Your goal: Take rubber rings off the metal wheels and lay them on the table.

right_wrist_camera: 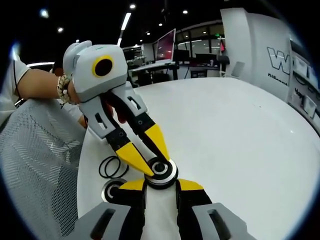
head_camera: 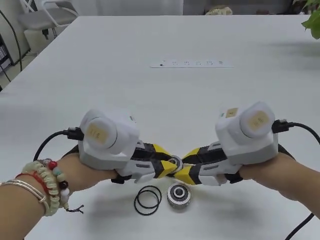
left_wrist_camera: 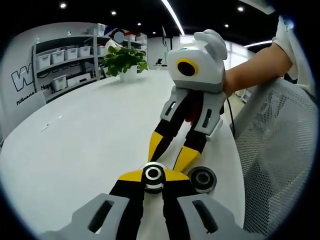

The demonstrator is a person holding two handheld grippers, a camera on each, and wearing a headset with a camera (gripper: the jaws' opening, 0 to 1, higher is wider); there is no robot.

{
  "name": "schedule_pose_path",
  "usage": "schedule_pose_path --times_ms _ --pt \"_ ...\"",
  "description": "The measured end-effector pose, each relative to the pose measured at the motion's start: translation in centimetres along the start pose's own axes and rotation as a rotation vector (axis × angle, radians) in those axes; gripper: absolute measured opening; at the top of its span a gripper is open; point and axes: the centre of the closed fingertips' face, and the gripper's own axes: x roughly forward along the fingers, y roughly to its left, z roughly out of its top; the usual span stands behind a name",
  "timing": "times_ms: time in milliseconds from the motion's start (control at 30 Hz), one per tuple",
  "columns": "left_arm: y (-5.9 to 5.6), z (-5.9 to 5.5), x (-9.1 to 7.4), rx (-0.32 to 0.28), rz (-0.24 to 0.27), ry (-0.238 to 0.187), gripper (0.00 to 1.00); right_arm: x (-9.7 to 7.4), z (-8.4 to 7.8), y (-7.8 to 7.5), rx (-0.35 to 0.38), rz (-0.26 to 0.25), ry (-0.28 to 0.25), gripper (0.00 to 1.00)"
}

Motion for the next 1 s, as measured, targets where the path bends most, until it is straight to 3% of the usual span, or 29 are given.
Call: schedule_pose_path --times_ms 200,233,267,333,567,767,1000 --pt "-0.1 0.0 0.0 0.001 0.003 -0.001 0.08 -0.2 -0.2 0.0 -0.061 0.0 0.015 0.15" --pt "-0.1 0.0 0.0 -0.001 0.004 -0.002 0.08 -0.4 -1.0 -0.5 -0.103 -0.018 0.066 0.09" --pt "0.0 0.0 0.0 -0.001 0.008 -0.002 0.08 -0.4 -0.5 -0.5 -0.081 -0.025 0.019 0.04" --pt "-0.1 0.0 0.0 -0.001 0.008 -0.003 0.08 -0.3 -0.8 -0.4 -0.057 -0.01 0.028 0.03" --pt "-0.1 -0.1 -0.1 0.002 0.008 -0.002 0.08 -0.2 -0.7 -0.6 -0.066 -0.033 0.043 0.0" --pt "-0.2 0.0 0.0 0.009 0.007 0.001 0.08 -0.4 -0.8 -1.2 0.028 -0.056 0.049 0.0" --pt "-0.2 0.0 0.0 0.011 0.006 0.001 0.07 -1.2 0.1 -1.8 0.145 -0.073 0.008 0.0"
